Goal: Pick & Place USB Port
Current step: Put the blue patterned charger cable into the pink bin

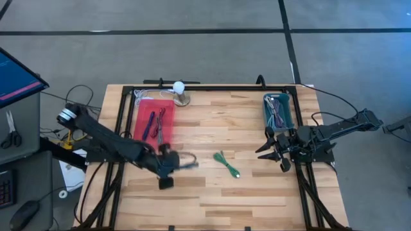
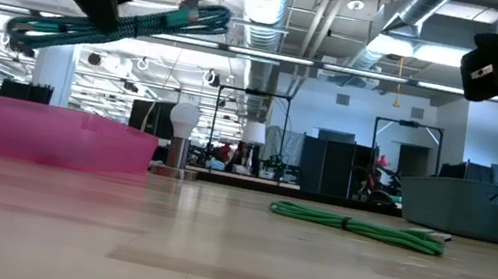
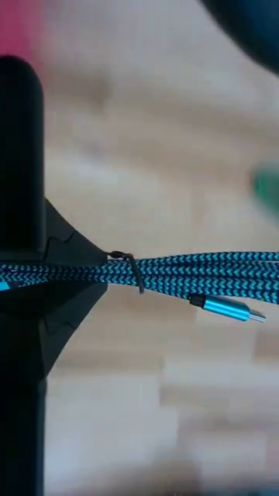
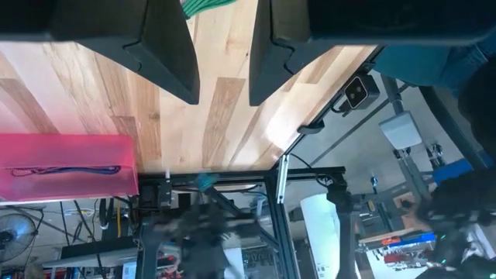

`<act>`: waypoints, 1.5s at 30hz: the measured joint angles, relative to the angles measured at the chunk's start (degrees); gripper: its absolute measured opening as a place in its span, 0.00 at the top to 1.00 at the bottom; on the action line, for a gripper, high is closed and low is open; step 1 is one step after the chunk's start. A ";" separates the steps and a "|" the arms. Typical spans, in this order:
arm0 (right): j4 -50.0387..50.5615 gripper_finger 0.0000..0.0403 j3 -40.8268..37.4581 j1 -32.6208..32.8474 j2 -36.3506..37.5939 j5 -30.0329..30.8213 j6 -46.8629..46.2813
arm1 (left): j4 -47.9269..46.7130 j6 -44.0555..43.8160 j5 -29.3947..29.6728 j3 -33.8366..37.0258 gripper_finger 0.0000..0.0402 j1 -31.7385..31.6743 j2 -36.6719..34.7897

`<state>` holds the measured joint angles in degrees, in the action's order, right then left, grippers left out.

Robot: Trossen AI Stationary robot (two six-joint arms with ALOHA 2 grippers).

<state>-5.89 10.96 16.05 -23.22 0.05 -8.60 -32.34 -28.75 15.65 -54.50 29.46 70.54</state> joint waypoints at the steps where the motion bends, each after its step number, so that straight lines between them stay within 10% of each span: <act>1: -0.02 0.73 0.00 -0.02 0.00 0.00 0.00 | -2.62 0.01 2.09 0.04 0.96 -0.59 -1.75; 13: -0.02 0.73 0.00 0.00 0.00 0.00 -0.02 | -13.89 3.47 17.06 0.71 0.96 -11.38 -21.11; 25: 0.35 0.73 0.00 -0.02 0.00 0.00 -0.02 | -14.40 -0.51 17.39 14.72 0.96 -27.23 -36.22; 45: 0.49 0.73 0.00 -0.02 0.00 0.00 -0.02 | -13.22 -13.73 17.36 27.79 0.96 -44.21 -35.77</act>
<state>-5.40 10.96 16.03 -23.22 0.06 -8.62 -45.57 -42.48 33.02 -26.71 -14.76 34.77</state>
